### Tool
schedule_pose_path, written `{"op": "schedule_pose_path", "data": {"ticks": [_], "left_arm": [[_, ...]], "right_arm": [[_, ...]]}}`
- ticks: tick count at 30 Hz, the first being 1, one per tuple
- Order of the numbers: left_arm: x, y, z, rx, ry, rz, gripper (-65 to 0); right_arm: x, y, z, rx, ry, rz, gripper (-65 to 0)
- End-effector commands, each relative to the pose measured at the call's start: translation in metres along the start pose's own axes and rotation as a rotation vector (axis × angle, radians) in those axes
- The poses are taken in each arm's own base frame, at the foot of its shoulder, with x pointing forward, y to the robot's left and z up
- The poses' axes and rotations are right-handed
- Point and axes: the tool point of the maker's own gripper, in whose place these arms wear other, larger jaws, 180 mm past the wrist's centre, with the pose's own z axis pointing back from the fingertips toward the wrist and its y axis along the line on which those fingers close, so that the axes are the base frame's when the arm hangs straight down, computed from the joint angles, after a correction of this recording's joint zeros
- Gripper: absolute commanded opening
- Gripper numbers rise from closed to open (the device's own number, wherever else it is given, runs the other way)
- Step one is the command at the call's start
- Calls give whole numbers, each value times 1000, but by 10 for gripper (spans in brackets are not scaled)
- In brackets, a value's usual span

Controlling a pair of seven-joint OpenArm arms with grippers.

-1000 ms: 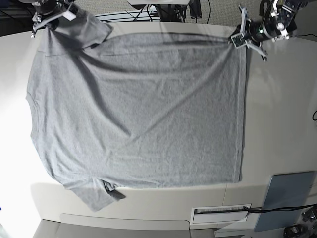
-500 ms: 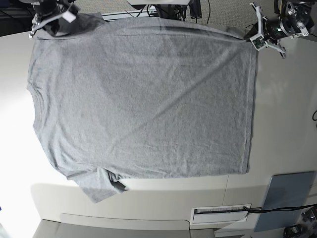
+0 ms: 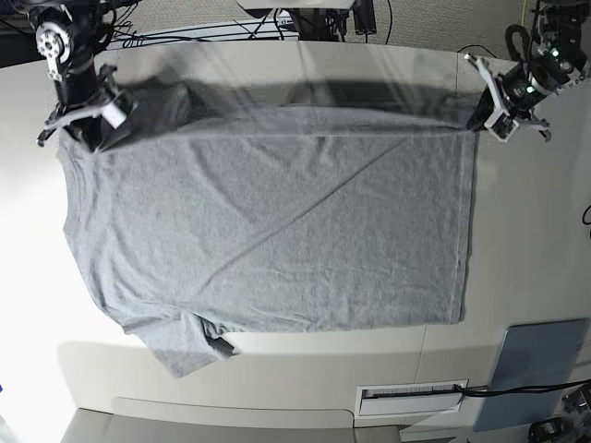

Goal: Fold the T-shirt properly
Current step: 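Lower the shoulder edge and release both grippers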

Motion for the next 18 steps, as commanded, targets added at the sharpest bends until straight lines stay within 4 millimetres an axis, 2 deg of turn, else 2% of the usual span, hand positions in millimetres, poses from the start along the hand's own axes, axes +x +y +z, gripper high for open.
{"op": "schedule_pose_path", "data": {"ticks": [1, 8, 14, 18], "left_arm": [[9, 6, 0, 7, -34, -1, -650], [20, 12, -22, 14, -55, -21, -650], [24, 28, -35, 69, -44, -38, -650], [32, 39, -37, 91, -57, -40, -650]], "right_arm": [[7, -14, -4, -49, -23, 9, -650], [41, -8, -31, -48, -99, 7, -650], [49, -20, -51, -94, -93, 45, -650], [50, -36, -58, -136, -88, 36, -650]]}}
